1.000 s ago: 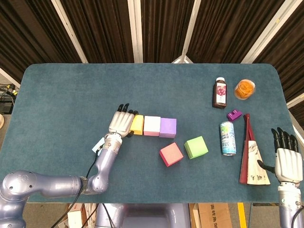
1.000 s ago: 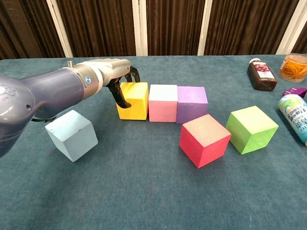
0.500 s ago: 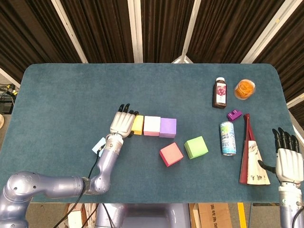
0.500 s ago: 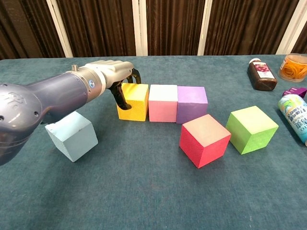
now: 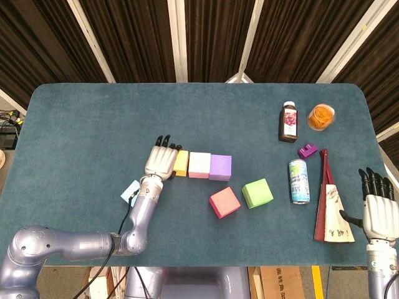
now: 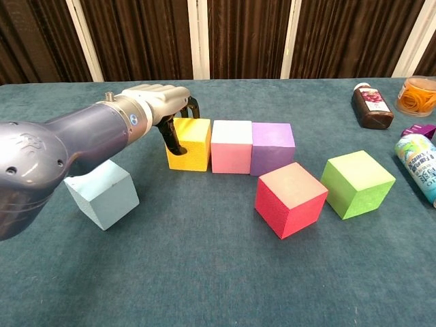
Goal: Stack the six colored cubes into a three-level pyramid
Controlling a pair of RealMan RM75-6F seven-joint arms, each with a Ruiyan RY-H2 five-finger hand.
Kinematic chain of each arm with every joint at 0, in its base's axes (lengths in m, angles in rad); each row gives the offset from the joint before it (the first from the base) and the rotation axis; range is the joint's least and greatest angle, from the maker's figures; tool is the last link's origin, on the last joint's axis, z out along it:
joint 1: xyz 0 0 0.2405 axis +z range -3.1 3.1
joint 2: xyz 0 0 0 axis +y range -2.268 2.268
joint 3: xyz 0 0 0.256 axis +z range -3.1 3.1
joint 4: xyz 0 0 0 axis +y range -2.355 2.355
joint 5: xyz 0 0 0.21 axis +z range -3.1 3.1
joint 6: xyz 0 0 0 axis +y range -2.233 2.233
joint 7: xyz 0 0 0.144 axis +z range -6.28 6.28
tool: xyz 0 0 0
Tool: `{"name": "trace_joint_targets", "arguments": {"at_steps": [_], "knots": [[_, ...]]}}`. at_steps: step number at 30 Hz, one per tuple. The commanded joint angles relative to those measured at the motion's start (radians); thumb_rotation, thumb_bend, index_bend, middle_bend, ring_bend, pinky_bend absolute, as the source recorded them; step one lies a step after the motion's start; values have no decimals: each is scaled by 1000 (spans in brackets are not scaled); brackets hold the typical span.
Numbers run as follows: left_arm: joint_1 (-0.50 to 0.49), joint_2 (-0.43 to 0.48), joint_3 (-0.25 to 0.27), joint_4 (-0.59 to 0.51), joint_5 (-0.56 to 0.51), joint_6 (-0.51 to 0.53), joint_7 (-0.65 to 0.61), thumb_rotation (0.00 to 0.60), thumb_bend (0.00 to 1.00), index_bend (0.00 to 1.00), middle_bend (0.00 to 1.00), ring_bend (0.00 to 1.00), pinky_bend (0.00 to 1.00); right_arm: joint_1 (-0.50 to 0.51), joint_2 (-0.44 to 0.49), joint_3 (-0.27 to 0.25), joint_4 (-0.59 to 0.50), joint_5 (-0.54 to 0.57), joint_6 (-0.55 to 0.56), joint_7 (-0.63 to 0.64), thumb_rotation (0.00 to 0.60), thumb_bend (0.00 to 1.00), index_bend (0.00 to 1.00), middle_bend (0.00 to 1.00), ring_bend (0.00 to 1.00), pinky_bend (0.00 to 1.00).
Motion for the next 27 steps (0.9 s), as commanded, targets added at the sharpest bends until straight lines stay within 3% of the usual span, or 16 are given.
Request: {"name": "trace_joint_targets", "arguments": {"at_steps": [1, 27], "knots": [[-1, -2, -5, -4, -4, 5, 6, 600, 345, 261, 243, 0, 0, 0, 0, 0, 0, 0, -1, 0, 600, 136, 14, 49, 0, 0], [0, -26, -34, -2, -13, 12, 24, 600, 317, 260, 239, 0, 0, -3, 1, 7, -4, 12, -1, -3, 600, 135, 14, 49, 0, 0]]}}
